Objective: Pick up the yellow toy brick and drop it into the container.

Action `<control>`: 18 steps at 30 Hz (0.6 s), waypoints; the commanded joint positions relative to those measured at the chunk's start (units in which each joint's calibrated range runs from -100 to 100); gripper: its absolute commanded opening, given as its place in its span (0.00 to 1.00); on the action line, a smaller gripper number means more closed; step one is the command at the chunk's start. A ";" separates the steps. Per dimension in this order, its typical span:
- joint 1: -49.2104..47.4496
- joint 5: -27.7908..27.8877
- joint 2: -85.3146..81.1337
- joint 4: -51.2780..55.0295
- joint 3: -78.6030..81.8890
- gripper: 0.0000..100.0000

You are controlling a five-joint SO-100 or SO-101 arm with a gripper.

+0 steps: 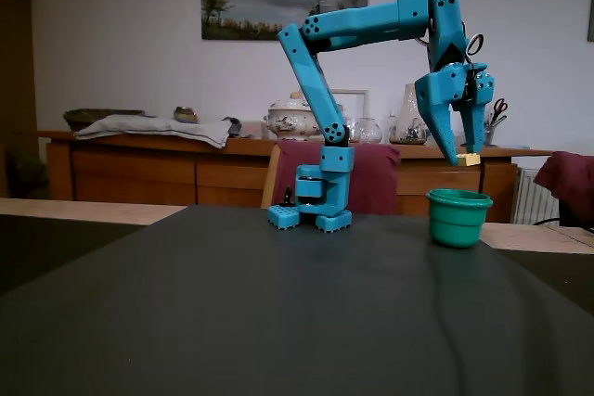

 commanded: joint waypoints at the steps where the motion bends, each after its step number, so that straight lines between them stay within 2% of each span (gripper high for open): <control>1: 0.68 0.23 0.01 -1.57 -1.33 0.00; 8: 0.60 0.23 -0.08 -1.30 -1.33 0.01; 13: 0.68 0.23 -0.08 -0.86 -1.24 0.11; 18: 0.68 0.23 -0.08 -0.95 -1.24 0.12</control>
